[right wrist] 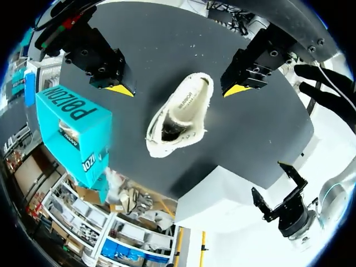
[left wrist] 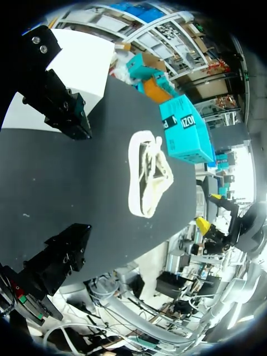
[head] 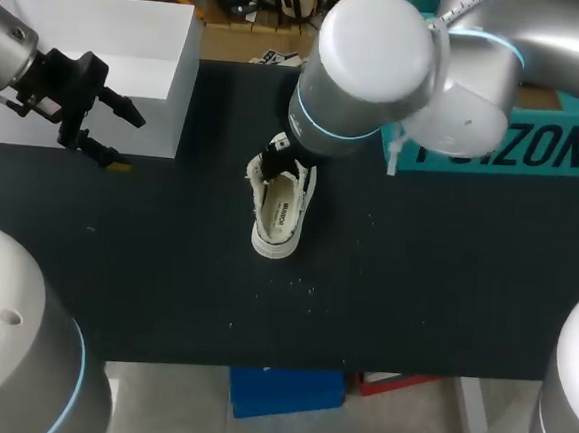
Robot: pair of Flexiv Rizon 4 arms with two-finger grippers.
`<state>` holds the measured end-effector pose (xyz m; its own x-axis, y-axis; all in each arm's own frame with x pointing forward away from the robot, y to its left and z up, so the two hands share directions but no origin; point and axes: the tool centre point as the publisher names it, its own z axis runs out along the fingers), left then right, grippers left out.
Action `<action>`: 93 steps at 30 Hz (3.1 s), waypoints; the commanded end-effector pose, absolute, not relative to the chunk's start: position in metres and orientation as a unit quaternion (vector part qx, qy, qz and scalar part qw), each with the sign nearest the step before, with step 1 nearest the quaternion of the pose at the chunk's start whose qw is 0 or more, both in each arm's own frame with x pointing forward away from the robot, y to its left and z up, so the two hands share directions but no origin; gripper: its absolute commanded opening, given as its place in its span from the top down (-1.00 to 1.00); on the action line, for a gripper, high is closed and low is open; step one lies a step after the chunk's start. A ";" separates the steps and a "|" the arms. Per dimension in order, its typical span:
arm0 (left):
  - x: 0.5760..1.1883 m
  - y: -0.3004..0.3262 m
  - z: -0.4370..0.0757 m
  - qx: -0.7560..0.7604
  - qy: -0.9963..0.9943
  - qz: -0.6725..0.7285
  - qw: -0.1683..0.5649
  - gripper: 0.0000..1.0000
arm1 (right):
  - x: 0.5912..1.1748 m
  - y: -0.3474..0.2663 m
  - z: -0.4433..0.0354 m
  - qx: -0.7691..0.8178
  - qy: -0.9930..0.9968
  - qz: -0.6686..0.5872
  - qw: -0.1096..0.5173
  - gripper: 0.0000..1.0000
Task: Take the shoe out of the shoebox, open the shoe tongue, remove and reinsert the insole, then place the shoe into the shoebox
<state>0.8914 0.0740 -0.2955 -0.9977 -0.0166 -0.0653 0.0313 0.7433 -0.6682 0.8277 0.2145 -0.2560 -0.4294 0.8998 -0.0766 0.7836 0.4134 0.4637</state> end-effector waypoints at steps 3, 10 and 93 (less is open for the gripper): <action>0.891 0.074 -0.297 0.004 0.933 -0.358 0.036 -1.00 | 0.852 0.218 -0.284 0.552 0.801 0.205 0.108 -1.00; 0.891 0.074 -0.297 0.004 0.933 -0.358 0.036 -1.00 | 0.865 0.206 -0.300 0.597 0.766 0.221 0.090 -1.00; 0.891 0.074 -0.297 0.004 0.933 -0.358 0.036 -1.00 | 0.918 0.189 -0.225 0.271 0.949 0.140 -0.084 1.00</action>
